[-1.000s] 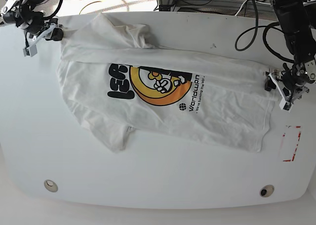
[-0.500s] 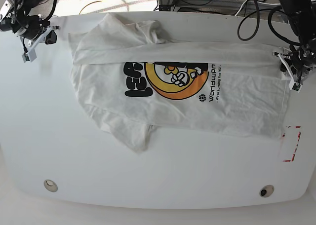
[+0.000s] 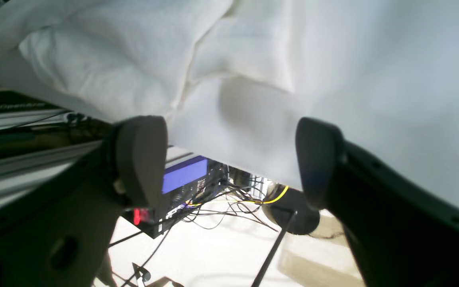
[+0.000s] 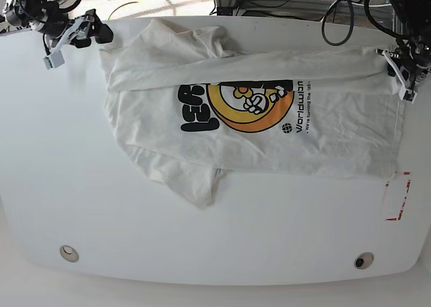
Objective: Fold the T-shirt properly
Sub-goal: 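Release the right gripper and move it to the shirt's sleeve corner, then grasp the sleeve corner with the right gripper and pull it outward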
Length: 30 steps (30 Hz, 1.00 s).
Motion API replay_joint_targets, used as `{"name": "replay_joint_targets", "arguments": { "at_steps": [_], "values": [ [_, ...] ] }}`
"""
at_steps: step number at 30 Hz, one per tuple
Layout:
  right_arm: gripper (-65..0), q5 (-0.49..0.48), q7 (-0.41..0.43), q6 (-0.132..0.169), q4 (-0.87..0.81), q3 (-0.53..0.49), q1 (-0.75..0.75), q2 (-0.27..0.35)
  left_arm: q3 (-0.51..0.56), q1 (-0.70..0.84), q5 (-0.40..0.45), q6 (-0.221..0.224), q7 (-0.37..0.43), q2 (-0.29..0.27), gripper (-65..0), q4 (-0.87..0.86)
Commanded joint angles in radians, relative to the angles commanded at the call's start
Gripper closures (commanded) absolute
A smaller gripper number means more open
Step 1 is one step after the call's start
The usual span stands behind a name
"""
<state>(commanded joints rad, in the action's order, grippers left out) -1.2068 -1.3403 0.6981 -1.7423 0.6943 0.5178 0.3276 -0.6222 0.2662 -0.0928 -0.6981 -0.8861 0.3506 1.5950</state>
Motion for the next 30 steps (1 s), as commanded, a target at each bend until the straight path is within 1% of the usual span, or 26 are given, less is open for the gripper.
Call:
{"name": "replay_joint_targets", "arguments": {
  "at_steps": [4,7,9,13,20,24,25,26,28,30],
  "values": [
    [-48.0,0.0,0.0,0.0,0.003,-0.026,0.0,-0.038,0.002,0.0,-0.003,0.0,0.0,0.005,-18.5,-0.002],
    [-48.0,0.0,0.0,0.0,0.003,-0.081,-0.008,-0.055,0.002,-0.002,-0.005,0.0,0.0,0.009,-18.5,0.0],
    [-48.0,0.006,0.0,0.0,0.005,-0.109,-0.006,-0.063,0.002,-0.002,-0.006,0.0,0.0,0.025,-18.5,0.0],
    [-48.0,0.015,0.0,0.0,0.005,-0.155,-0.006,-0.1,0.002,-0.012,-0.008,0.0,0.0,0.034,-18.5,0.0],
    [-48.0,0.02,0.003,0.0,0.005,-0.232,-0.011,-0.112,0.002,-0.014,-0.008,0.0,0.0,0.034,-18.5,0.0],
    [-47.9,0.066,0.003,0.0,0.003,-0.238,-0.011,-0.14,0.002,-0.014,-0.005,0.0,0.002,0.034,-18.5,0.0],
    [-46.0,0.084,0.003,0.0,0.003,-0.238,-0.011,-0.147,0.002,-0.014,-0.002,0.0,0.002,0.034,-18.5,0.0],
    [-42.5,0.098,0.003,0.0,0.003,-0.238,-0.011,-0.157,0.002,-0.014,-0.002,0.0,0.002,0.034,-18.5,0.0],
    [-33.5,0.121,0.003,0.0,0.003,-0.238,-0.011,-0.169,0.002,-0.014,-0.002,0.0,0.002,0.034,-18.5,0.0],
    [-18.4,0.143,0.005,0.0,0.003,-0.238,-0.011,-0.183,0.002,-0.014,-0.002,0.0,0.002,0.034,-18.5,0.0]
  ]
}}
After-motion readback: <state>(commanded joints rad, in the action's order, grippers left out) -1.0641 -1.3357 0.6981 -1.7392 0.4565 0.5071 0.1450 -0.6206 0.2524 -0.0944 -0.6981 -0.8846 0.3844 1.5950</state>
